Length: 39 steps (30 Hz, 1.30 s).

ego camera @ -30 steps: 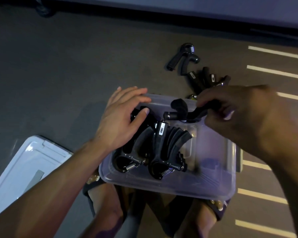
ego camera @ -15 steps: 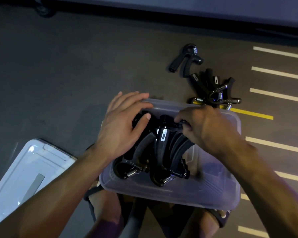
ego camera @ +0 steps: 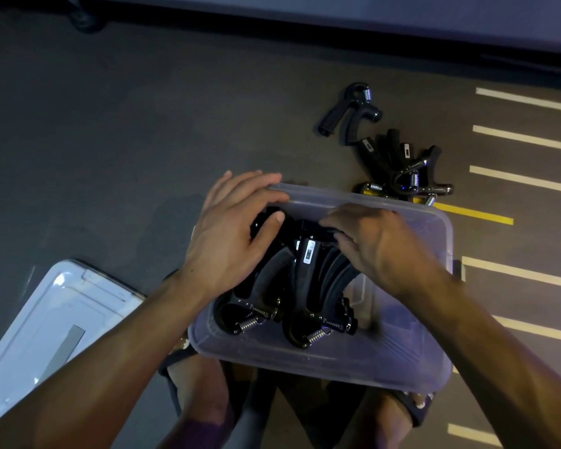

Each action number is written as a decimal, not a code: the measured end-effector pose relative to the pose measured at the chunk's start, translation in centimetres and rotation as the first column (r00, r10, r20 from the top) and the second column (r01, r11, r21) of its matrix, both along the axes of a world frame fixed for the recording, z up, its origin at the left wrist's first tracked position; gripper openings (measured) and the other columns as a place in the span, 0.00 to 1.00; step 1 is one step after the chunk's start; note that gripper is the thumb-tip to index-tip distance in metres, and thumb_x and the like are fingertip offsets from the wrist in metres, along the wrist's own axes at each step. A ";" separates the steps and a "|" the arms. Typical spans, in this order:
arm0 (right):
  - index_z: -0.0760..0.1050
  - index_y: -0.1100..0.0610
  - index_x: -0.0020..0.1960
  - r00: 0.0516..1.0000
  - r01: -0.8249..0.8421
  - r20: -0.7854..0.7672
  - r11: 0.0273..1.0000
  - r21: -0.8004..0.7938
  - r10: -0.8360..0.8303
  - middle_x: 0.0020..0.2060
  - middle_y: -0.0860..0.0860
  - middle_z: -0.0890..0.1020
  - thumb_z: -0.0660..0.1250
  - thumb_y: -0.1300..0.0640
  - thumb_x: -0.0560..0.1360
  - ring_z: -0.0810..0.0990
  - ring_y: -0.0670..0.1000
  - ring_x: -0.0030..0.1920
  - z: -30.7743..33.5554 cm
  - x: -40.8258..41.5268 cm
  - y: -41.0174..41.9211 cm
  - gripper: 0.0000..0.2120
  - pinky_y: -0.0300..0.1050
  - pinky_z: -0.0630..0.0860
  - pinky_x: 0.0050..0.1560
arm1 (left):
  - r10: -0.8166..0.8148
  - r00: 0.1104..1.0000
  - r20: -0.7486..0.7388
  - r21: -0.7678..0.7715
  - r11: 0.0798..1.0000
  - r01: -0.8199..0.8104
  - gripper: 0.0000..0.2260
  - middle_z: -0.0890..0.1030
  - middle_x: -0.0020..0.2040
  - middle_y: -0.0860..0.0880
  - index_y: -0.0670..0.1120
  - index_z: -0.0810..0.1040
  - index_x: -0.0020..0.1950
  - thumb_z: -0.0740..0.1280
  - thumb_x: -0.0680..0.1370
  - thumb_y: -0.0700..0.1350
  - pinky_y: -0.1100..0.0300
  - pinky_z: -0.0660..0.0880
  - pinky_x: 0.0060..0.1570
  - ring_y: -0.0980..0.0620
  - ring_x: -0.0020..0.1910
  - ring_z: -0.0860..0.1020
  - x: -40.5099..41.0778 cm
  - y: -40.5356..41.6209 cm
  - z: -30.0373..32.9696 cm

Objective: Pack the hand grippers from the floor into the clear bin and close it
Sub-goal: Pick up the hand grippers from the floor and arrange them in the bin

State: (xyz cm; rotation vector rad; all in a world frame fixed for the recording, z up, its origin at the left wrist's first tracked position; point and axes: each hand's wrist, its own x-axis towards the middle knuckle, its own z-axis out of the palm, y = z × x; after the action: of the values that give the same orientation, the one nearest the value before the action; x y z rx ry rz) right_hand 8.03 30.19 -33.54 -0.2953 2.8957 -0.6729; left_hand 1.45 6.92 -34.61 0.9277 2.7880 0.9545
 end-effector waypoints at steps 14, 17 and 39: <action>0.84 0.56 0.51 0.962 0.218 -0.142 0.968 -0.122 -0.234 0.45 0.51 0.87 0.72 0.67 0.70 0.81 0.47 0.41 2.0 0.8 0.9 0.12 0.30 0.70 0.47 | 0.002 1.000 -0.024 -0.037 0.999 -0.003 0.10 0.76 0.71 0.54 0.50 0.81 0.63 0.68 0.82 0.47 0.51 0.54 0.80 0.52 0.74 0.71 0.2 0.2 0.2; 0.83 0.54 0.54 0.955 0.255 -0.117 0.957 -0.137 -0.271 0.45 0.49 0.86 0.68 0.61 0.75 0.82 0.46 0.42 3.0 -0.1 1.9 0.10 0.39 0.78 0.48 | 0.001 0.999 -0.032 -0.052 0.999 -0.002 0.10 0.77 0.71 0.53 0.50 0.82 0.63 0.67 0.82 0.48 0.51 0.55 0.80 0.50 0.73 0.72 0.2 0.3 0.3; 0.73 0.43 0.70 0.800 0.271 0.436 0.897 0.349 -0.412 0.71 0.55 0.71 0.68 0.51 0.75 0.71 0.60 0.69 -6.7 -15.4 10.0 0.23 0.52 0.70 0.70 | 0.006 1.000 -0.021 -0.182 0.983 -0.009 0.12 0.76 0.70 0.51 0.50 0.82 0.64 0.66 0.82 0.48 0.44 0.59 0.78 0.48 0.73 0.71 -0.2 1.0 0.7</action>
State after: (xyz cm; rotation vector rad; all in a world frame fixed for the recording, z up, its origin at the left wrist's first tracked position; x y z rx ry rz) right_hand -7.37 40.22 -40.22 0.4039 2.4910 -0.3166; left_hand 1.20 7.89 -33.94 0.9060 2.8378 0.6800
